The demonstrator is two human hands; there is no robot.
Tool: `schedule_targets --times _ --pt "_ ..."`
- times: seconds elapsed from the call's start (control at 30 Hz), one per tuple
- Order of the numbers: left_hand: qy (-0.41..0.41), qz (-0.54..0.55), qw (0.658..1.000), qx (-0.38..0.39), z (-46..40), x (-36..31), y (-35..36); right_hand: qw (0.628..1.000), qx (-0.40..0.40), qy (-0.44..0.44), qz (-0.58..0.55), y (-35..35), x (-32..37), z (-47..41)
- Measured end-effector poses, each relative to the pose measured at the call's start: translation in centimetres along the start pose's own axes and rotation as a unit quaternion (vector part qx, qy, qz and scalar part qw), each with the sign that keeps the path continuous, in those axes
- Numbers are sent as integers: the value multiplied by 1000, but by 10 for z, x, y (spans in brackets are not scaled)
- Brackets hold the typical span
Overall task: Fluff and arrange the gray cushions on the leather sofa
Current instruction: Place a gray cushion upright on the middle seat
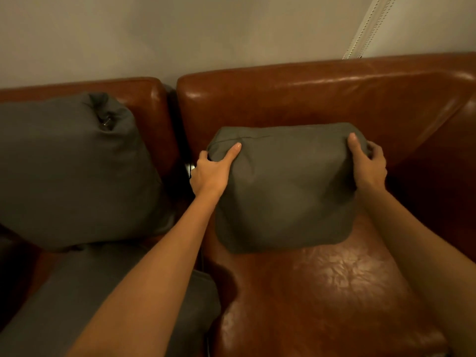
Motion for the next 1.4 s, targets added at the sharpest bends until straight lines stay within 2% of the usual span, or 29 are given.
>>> schedule_targets --times 0.07,0.2,0.3,0.37,0.47,0.57,0.67,0.8,0.87,0.9,0.97,1.03,1.1,1.2,1.4 --pt "-53 -6 998 20 -13 8 5 998 37 -16 44 18 4 -6" --pt "-95 187 975 73 -28 19 22 995 51 -47 77 39 -1 -7" --pt "-72 308 943 106 -21 23 20 993 33 -54 96 38 -7 -4" --pt "-36 318 942 104 -11 37 12 994 -4 -49 98 36 -10 3" --pt "-21 228 971 62 2 84 -12 991 -53 -84 91 42 -17 39" --pt "28 111 992 46 16 125 -47 978 -48 -171 108 52 -36 95" --pt "98 -27 995 16 32 159 -101 956 1 -263 131 69 -69 159" --pt "116 -188 974 -47 41 222 -178 939 127 -283 147 107 -121 242" --pt "70 -245 964 -79 47 257 -214 942 198 -230 145 127 -141 281" --pt "30 -266 959 -92 50 275 -233 948 229 -173 141 136 -152 299" --pt "-57 -278 955 -89 59 309 -261 956 266 -5 122 149 -187 330" --pt "-137 -258 955 -53 67 339 -277 940 286 172 76 156 -224 363" --pt "-188 -247 951 -7 73 364 -287 914 288 286 2 165 -252 396" --pt "-211 -267 939 48 76 382 -293 896 252 359 -72 178 -266 417" --pt "-155 -292 938 101 72 378 -297 911 178 369 -47 184 -257 409"
Point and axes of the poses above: each hand's wrist, its own z-axis away from the middle knuckle, its own y-axis out of the palm, x = y × z, the point moved 7 cm from there along -z, towards the middle knuckle, and after that the axes turned 5 degrees about y, right-handed, at the moved point
